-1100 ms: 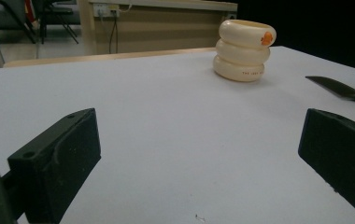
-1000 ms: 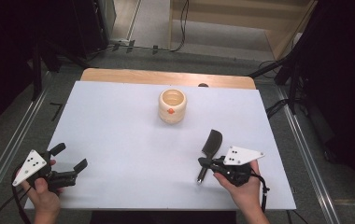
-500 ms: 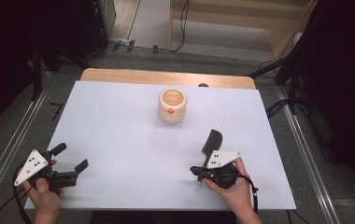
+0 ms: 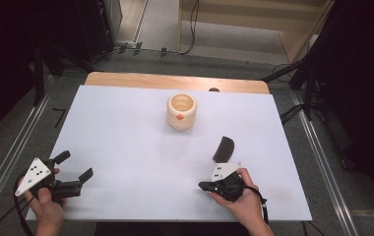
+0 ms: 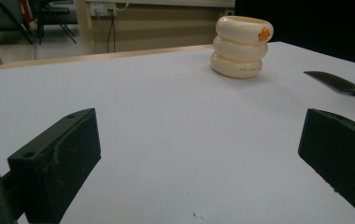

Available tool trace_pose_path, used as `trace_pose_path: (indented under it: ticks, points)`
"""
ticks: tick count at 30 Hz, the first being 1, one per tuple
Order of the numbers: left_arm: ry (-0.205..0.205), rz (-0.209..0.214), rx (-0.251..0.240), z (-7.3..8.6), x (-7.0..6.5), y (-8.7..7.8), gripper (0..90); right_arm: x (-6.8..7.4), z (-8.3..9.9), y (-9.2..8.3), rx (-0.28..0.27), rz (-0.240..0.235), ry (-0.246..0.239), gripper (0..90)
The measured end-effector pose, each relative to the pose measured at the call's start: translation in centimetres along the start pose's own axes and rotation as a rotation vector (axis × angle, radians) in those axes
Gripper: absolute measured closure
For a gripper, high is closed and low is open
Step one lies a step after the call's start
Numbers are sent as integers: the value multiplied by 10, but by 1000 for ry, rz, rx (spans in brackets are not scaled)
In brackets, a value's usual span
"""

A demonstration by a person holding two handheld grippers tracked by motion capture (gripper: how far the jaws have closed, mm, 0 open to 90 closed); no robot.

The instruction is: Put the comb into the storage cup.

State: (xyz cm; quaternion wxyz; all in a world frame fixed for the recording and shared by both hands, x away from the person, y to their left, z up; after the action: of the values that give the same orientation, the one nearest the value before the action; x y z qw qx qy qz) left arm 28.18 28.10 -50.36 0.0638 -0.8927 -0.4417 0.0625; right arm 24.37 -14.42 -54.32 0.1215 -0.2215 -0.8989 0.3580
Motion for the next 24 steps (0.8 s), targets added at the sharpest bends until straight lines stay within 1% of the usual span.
trace_pose_path:
  ticks: [2,8,13,22,24]
  points:
    - [2,0,1,0,0,0,0,0,2,2,22,-3,-4,881]
    - [5,3,3,0,-1,0,0,0,6,2,47,-22,-13,881]
    - [-1,6,1,0,0,0,0,-3,11,-2,57,-19,4,881]
    - [-1,6,1,0,0,0,0,-8,20,-9,75,-23,13,881]
    - [0,6,1,0,0,0,0,-9,23,-12,81,-20,27,881]
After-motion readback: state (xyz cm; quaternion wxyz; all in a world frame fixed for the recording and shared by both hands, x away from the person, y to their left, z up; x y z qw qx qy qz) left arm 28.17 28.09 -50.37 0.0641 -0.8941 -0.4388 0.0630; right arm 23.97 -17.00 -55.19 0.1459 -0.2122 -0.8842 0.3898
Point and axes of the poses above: each handheld gripper's, and its own axes: y roughly forward along the jaws, z roughly out of its underside, x roughly to its left, the point moved 6 cm from there along y, roughly forward along the jaws, and after that the axes turned 5 degrees about -x, right-handed, at the moved point
